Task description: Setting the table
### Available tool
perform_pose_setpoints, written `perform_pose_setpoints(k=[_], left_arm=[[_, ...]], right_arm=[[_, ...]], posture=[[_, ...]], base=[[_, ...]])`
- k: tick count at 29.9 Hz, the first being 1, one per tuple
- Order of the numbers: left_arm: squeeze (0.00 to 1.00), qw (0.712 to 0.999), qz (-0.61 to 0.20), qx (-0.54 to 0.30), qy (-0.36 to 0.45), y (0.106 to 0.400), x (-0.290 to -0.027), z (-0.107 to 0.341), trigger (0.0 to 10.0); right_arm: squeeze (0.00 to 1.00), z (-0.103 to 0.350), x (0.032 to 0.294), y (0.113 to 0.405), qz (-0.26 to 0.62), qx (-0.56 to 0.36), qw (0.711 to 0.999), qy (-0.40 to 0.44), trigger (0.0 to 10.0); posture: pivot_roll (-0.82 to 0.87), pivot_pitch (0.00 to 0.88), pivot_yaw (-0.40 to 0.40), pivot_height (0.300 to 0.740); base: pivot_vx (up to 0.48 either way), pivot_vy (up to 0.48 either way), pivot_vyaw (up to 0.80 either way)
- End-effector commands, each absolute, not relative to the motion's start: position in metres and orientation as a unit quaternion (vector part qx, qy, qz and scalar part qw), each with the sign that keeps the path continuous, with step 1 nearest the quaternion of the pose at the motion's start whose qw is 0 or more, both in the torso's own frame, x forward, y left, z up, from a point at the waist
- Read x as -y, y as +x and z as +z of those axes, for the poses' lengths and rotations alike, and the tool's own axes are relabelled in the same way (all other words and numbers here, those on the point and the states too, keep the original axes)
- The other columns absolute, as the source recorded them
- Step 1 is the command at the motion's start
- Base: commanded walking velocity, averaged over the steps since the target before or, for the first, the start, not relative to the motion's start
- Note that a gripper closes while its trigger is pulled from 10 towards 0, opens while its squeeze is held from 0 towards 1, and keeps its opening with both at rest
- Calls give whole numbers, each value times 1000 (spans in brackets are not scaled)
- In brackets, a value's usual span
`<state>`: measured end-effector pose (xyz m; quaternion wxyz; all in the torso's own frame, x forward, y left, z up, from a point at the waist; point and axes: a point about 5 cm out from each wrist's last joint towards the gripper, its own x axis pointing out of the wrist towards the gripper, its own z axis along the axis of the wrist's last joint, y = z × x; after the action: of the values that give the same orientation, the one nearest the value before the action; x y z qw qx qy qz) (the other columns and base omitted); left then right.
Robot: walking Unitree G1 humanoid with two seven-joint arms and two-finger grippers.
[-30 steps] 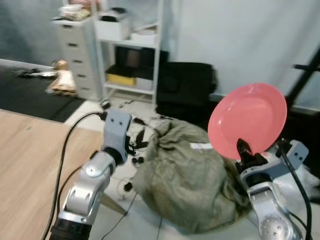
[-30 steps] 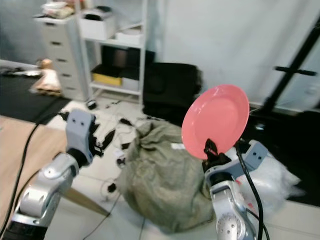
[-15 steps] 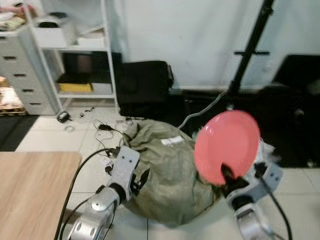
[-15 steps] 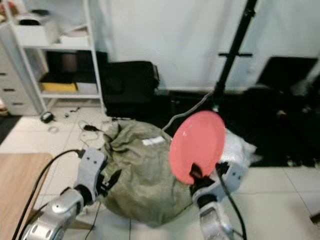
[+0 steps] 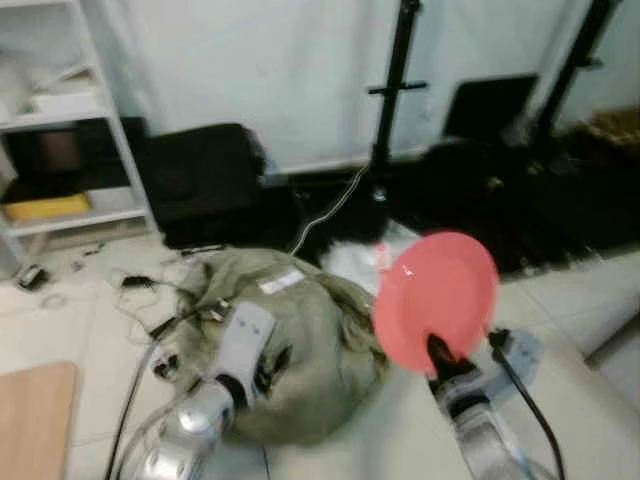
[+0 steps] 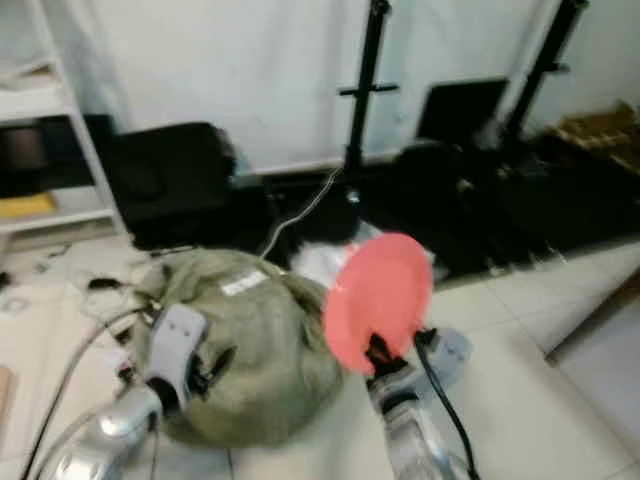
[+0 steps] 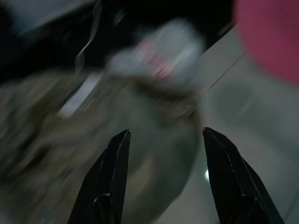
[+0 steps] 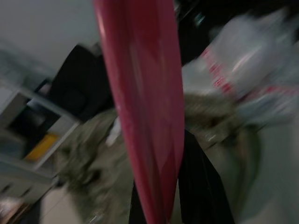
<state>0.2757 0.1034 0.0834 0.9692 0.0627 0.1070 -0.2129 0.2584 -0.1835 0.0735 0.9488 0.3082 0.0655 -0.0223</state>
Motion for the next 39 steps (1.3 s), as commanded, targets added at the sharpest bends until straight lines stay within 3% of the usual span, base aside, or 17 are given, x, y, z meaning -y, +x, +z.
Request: perform_pose_setpoints(k=[1,39], left_arm=[[0,969,-208,-117,72,272,-109,77,10000],[0,971,-221,-90,33,277,-100,87,10000]], right_arm=[[0,75,179,259,-15,-59,949,309,10000],[0,77,181,262,-16,-52,950,307,10000]], posture=[[-94,0,87,740],[-102,0,87,740]], base=[[0,0,-800],[0,0,-800]])
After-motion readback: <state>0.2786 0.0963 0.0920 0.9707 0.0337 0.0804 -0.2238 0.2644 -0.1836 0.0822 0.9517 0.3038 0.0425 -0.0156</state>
